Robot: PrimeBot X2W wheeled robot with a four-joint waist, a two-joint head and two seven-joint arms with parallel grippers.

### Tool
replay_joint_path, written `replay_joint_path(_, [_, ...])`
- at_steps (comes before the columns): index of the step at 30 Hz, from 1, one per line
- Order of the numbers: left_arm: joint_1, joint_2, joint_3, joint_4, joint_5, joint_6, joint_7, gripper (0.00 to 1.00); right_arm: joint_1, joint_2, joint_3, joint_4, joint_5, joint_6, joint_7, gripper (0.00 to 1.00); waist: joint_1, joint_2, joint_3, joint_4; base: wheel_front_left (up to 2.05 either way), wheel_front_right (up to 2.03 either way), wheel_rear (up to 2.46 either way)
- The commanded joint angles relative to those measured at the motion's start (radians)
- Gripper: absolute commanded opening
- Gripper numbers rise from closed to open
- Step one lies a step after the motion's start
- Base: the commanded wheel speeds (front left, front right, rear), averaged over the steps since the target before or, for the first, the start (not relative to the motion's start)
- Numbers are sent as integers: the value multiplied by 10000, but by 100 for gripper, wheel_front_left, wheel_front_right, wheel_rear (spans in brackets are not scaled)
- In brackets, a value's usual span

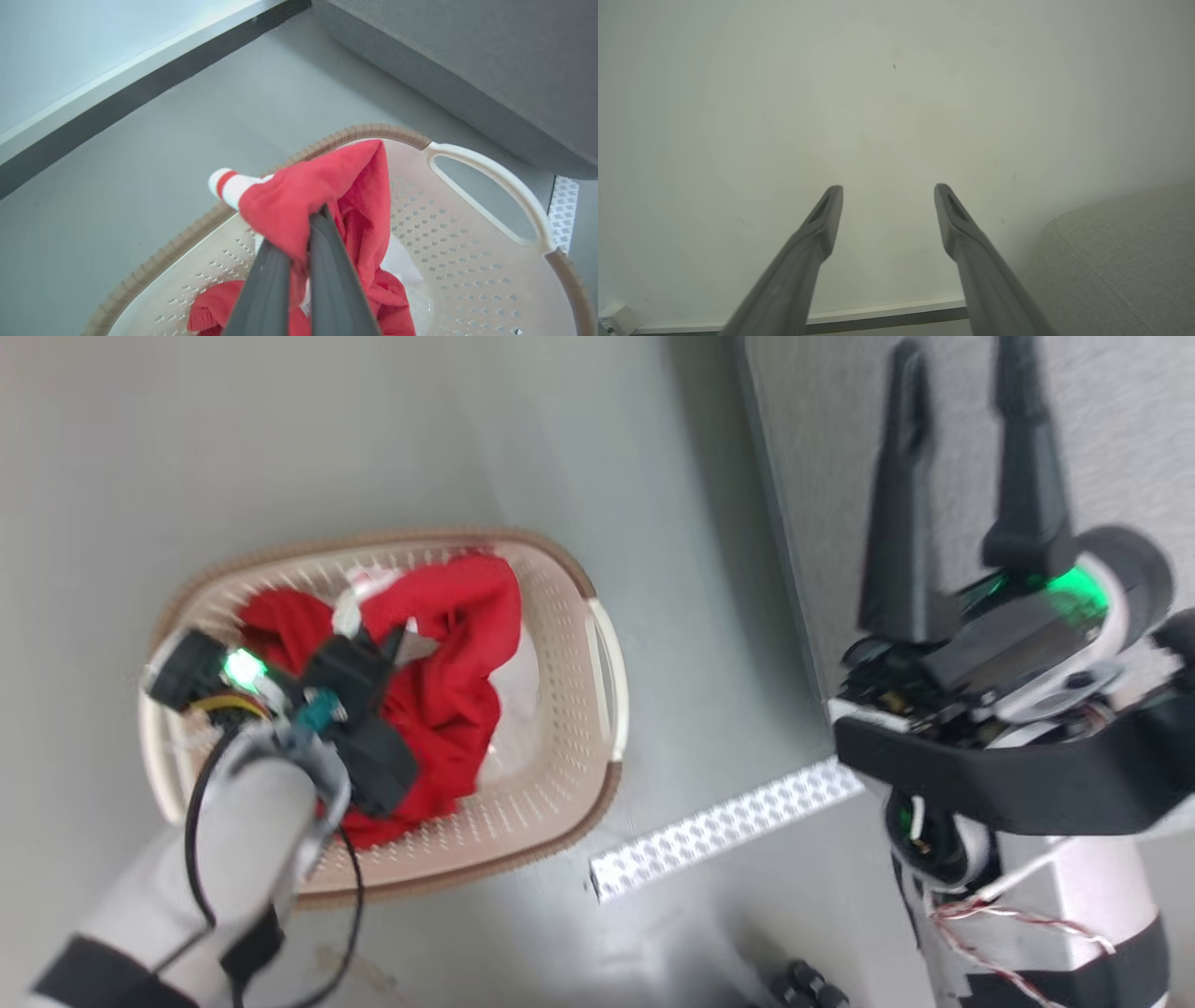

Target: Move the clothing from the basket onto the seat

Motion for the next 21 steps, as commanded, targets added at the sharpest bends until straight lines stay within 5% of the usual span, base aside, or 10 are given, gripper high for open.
replay_joint_path(1, [310,26,64,-141,-134,78,-49,0,195,-2,29,51,-77,8,-2,100,1,1,-1237,463,0,0,0])
replay_joint_path(21, [4014,-63,1945,-3893,64,854,-50,0,2801,-185,733,1715,-382,8,-2,100,1,1,-6187,1176,0,0,0])
